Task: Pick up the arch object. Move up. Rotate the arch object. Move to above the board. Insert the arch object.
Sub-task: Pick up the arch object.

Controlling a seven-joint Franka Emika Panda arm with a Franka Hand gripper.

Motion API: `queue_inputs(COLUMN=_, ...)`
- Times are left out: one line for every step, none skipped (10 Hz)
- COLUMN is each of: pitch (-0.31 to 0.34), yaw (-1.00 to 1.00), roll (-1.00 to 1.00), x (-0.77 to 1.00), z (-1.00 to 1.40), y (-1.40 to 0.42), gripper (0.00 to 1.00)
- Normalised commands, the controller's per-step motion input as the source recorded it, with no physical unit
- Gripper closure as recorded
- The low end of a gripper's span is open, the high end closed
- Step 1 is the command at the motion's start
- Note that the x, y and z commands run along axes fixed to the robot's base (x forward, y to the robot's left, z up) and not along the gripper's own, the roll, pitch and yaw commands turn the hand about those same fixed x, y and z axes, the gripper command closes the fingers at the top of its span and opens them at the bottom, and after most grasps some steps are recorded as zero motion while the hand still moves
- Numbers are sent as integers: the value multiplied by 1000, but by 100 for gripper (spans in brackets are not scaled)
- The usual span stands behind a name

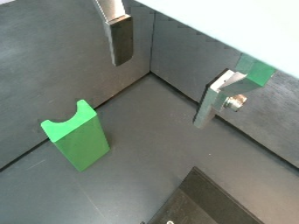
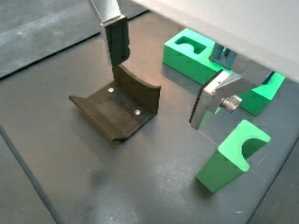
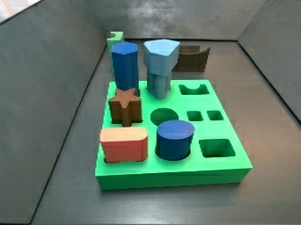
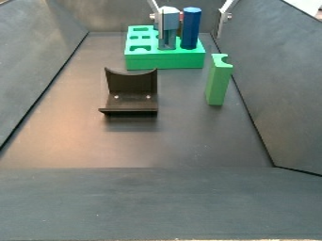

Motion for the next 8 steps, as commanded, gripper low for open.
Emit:
queue_inputs(pitch=-34, yaw=9, roll=-44, x=-17, z=-83, y=-3, gripper=0)
queue_inputs(pitch=-70, yaw=0, roll=-39, x=-483, z=-231, y=-406, gripper=0)
queue_inputs(pitch=-27, yaw=0, roll=0, x=-423, z=-111, y=-414, gripper=0)
queue_inputs(pitch=-74, yaw=6, roll=21, x=-651, z=-277, y=-371, gripper=0)
queue_inputs(pitch=-97, yaw=6, roll=21, x=-711, z=-369, y=-431, gripper=0)
queue_inputs(pitch=-77, yaw=0, roll=0, x=-651, z=-477, y=-320, gripper=0)
queue_inputs(pitch=-70, yaw=0, roll=0, x=-609, z=-566, y=-306, gripper=0)
queue_inputs(pitch=-41, yaw=0, roll=-86, x=-337, z=-594, y=-191, gripper=0)
